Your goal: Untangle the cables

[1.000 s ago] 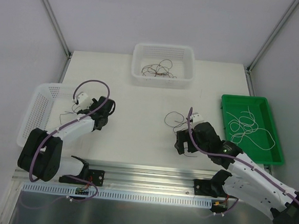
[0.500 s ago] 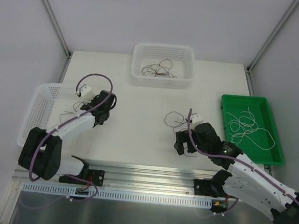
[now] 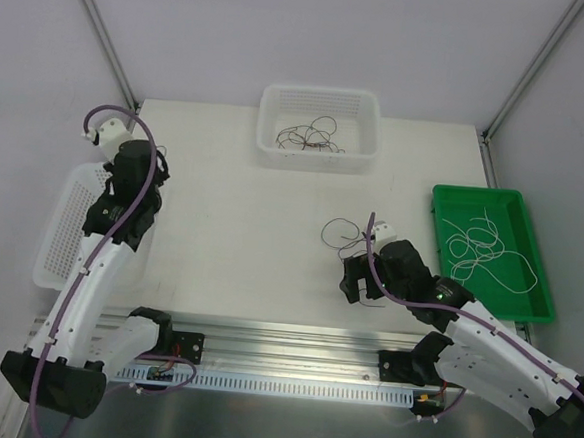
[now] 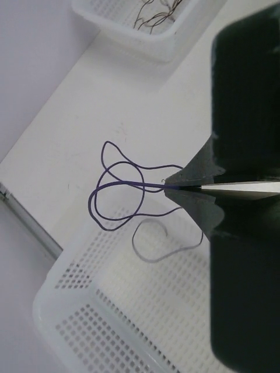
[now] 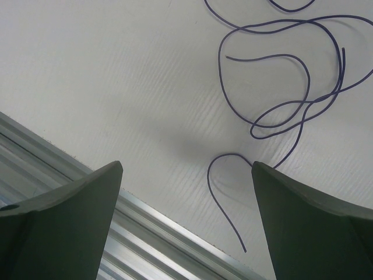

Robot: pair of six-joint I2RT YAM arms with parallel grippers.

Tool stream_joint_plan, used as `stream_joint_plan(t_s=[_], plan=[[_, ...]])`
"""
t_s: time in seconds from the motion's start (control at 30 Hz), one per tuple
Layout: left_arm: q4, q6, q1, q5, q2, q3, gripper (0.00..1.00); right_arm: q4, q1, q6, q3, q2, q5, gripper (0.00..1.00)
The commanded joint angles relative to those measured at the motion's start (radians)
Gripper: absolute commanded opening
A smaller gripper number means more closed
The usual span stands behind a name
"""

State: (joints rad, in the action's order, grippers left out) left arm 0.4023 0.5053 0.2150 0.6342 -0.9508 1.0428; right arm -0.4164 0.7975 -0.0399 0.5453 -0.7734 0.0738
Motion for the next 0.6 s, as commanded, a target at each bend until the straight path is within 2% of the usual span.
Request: stream_joint_plan(t_s=[0.0,0.17,0.27,0.33,0.37,0.43,0.47,0.57], plan=[[0.090,-0.126,-0.132,-0.091,-0.002,0.026,0.00,0.005,0.005,0.006,0.008,0.011,0.007,0.98],[0.089,-0.146,-0.265,-0.111,-0.016,-0.019,0.00,-0.012,0.006,-0.003,0.005,0.026,0.018,0.98],[0.086,-0.123,-0.382,-0.214,-0.052,-0.058,0.02,-0.019,0.006,-0.006,0.007,0.026,0.023,0.97],[0.082,-0.113,-0.413,-0.243,-0.072,-0.076,0.16,-0.027,0.006,-0.009,0.010,0.026,0.026,0.98],[0.082,-0.111,-0.423,-0.263,-0.080,-0.092,0.32,-0.041,0.005,-0.012,0.019,0.023,0.037,0.98],[0.072,-0.108,-0.445,-0.289,-0.066,-0.101,0.53,-0.056,0.005,-0.018,0.030,0.022,0.053,0.98],[0.067,-0.113,-0.450,-0.310,-0.059,-0.102,0.68,-0.070,0.005,-0.021,0.039,0.022,0.061,0.98],[0.059,-0.143,-0.448,-0.373,-0.010,-0.092,0.87,-0.096,0.005,-0.043,0.062,0.010,0.092,0.98]])
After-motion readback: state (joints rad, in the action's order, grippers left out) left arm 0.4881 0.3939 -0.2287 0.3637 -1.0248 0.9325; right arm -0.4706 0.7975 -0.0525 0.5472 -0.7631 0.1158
